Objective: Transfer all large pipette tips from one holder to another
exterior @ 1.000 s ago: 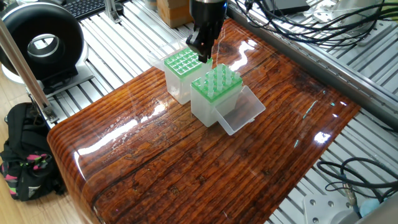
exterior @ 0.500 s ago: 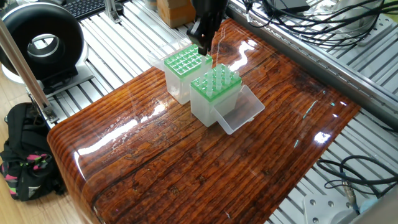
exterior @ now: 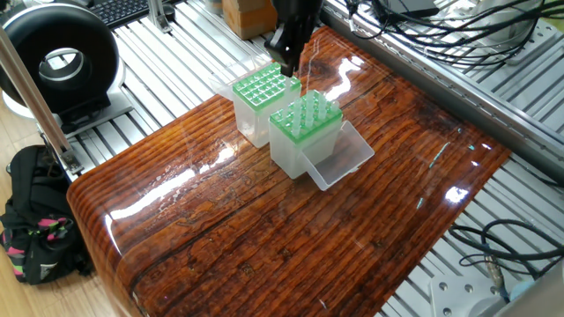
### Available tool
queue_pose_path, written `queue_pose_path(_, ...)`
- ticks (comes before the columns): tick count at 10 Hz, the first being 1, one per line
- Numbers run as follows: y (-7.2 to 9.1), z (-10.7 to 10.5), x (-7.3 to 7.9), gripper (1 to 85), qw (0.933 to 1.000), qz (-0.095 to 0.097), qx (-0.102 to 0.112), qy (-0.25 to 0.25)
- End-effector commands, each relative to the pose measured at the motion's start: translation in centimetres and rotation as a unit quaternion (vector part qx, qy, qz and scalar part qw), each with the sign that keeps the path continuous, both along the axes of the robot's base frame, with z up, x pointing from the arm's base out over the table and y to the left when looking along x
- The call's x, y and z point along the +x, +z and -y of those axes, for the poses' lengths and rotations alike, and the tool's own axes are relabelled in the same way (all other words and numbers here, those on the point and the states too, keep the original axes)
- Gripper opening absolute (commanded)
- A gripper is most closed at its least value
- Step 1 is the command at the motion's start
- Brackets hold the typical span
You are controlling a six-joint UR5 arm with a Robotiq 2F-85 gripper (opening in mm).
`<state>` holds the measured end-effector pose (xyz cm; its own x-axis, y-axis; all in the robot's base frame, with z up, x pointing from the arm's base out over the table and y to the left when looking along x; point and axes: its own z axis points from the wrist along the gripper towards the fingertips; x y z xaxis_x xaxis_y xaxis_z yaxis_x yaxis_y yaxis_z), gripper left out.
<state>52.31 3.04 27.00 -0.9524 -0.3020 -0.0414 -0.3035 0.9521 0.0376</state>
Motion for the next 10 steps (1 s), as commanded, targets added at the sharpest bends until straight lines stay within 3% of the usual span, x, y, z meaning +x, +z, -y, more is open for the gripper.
queue_pose_path(1,1.2,-0.1,-0.1,2.0,0.9999,0.001,0.013,0.0)
queue_pose_path(3,1.8,0.0,-0.1,2.0,0.9999,0.004,0.017,-0.001)
queue_pose_path(5,2.4,-0.3,0.6,2.0,0.9994,0.02,0.029,0.001)
queue_pose_path(7,2.8,-1.5,2.1,2.0,0.9972,0.048,0.056,0.006)
queue_pose_path(10,3.5,-1.3,3.9,1.0,0.9944,0.088,0.056,0.018)
